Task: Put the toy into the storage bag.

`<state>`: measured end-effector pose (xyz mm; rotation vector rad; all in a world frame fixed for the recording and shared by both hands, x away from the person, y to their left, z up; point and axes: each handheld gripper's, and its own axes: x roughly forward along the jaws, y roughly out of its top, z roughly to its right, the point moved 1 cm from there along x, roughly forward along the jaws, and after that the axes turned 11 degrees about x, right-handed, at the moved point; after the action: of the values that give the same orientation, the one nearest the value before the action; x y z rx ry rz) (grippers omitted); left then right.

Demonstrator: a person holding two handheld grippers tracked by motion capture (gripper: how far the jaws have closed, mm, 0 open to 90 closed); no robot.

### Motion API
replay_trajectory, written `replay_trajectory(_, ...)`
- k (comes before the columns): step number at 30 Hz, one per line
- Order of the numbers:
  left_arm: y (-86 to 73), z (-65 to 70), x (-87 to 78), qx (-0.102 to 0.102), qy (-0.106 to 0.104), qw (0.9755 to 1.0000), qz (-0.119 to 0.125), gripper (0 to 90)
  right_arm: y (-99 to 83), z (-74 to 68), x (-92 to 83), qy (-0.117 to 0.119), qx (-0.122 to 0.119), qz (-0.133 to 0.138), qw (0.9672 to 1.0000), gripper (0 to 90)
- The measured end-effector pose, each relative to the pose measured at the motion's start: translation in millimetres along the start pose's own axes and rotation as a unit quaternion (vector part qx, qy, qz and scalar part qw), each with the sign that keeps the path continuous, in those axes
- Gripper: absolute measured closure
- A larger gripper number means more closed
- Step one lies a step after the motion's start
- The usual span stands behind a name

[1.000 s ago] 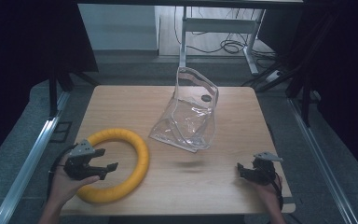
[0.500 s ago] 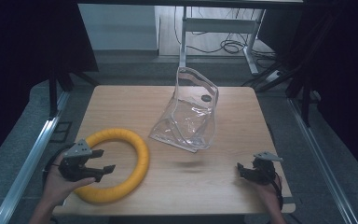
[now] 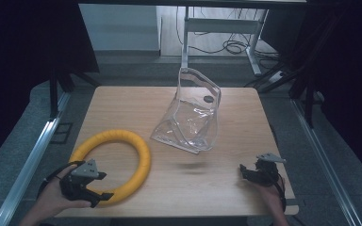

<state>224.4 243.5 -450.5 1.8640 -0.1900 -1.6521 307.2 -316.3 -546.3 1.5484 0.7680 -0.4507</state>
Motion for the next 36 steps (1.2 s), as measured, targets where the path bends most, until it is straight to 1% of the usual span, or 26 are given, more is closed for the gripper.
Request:
replay_trajectory(2,-1.2,2.2,6.9,0.006,-0.015,0.9997,-0.017,25.6,0.1,0.0,0.1,0.000,0.001,0.000,1.0000,18.5)
replay_trajectory(3,-1.2,2.2,6.9,0.006,-0.015,0.9997,-0.017,25.6,0.1,0.0,0.1,0.000,0.001,0.000,1.0000,18.5)
replay_trajectory(4,-1.5,3.2,10.9,0.009,-0.022,0.9994,-0.026,25.6,0.2,0.0,0.2,0.000,0.000,0.000,1.0000,18.5)
replay_trajectory(5,-1.4,4.6,18.0,0.015,-0.030,0.9985,-0.043,25.4,0.4,0.1,0.3,0.000,0.000,0.000,1.0000,18.6)
replay_trajectory(7,-0.8,5.7,25.0,0.019,-0.034,0.9976,-0.057,25.3,0.4,0.0,0.5,0.000,0.001,0.001,1.0000,18.6)
replay_trajectory(8,-0.6,5.3,28.3,0.025,-0.035,0.9969,-0.067,25.2,0.3,0.1,0.5,0.000,0.000,0.000,1.0000,18.5)
replay_trajectory(9,-0.6,5.3,28.3,0.025,-0.035,0.9969,-0.067,25.1,0.3,0.1,0.5,0.000,0.000,0.000,1.0000,18.6)
replay_trajectory(10,0.2,5.3,36.0,0.029,-0.030,0.9956,-0.084,25.1,0.3,0.1,0.5,0.000,0.000,0.000,1.0000,18.5)
replay_trajectory(13,0.9,4.3,46.3,0.031,-0.026,0.9936,-0.106,25.8,0.3,0.1,0.5,0.000,0.000,0.000,1.0000,18.6)
replay_trajectory(14,1.3,3.7,49.0,0.032,-0.023,0.9928,-0.113,26.4,0.3,0.0,0.5,0.000,0.001,0.001,1.0000,18.6)
replay_trajectory(15,1.3,3.7,49.0,0.032,-0.023,0.9928,-0.113,27.5,0.3,0.0,0.5,0.000,0.001,0.001,1.0000,18.6)
replay_trajectory(16,2.1,1.9,53.3,0.034,-0.018,0.9912,-0.126,28.4,0.3,0.0,0.5,0.000,0.001,0.000,1.0000,18.6)
replay_trajectory(17,2.7,1.0,55.3,0.034,-0.018,0.9906,-0.132,28.8,0.3,0.0,0.5,0.000,0.001,0.001,1.0000,18.6)
replay_trajectory(19,3.7,-0.6,59.2,0.031,-0.016,0.9900,-0.136,30.2,0.3,0.0,0.5,0.000,0.001,0.001,1.0000,18.6)
replay_trajectory(23,5.8,-2.5,67.5,0.030,-0.002,0.9872,-0.157,33.8,0.3,0.0,0.5,0.000,0.000,0.000,1.0000,18.6)
replay_trajectory(24,5.8,-2.5,67.5,0.030,-0.002,0.9872,-0.157,34.4,0.3,0.0,0.5,0.000,0.000,0.000,1.0000,18.6)
replay_trajectory(25,6.2,-3.2,69.9,0.028,-0.003,0.9866,-0.161,34.4,0.3,0.1,0.5,0.000,0.000,0.000,1.0000,18.6)
replay_trajectory(29,9.0,-5.7,79.4,0.021,-0.014,0.9833,-0.180,41.0,0.3,0.0,0.5,0.000,0.001,0.000,1.0000,18.6)
replay_trajectory(31,11.7,-6.2,81.3,0.017,-0.016,0.9841,-0.176,46.0,0.3,0.0,0.5,0.000,0.001,0.001,1.0000,18.6)
replay_trajectory(32,12.8,-6.3,81.7,0.018,-0.017,0.9832,-0.181,47.6,0.3,0.0,0.5,0.000,0.001,0.000,1.0000,18.6)
replay_trajectory(33,12.8,-6.3,81.7,0.018,-0.017,0.9832,-0.181,48.1,0.3,0.0,0.5,0.000,0.001,0.001,1.0000,18.6)
replay_trajectory(34,14.0,-6.4,82.1,0.019,-0.018,0.9822,-0.186,48.4,0.3,0.0,0.5,0.000,0.001,0.001,1.0000,18.6)
replay_trajectory(36,14.3,-6.4,82.1,0.019,-0.018,0.9820,-0.187,49.0,0.3,0.0,0.5,0.000,0.001,0.001,1.0000,18.6)
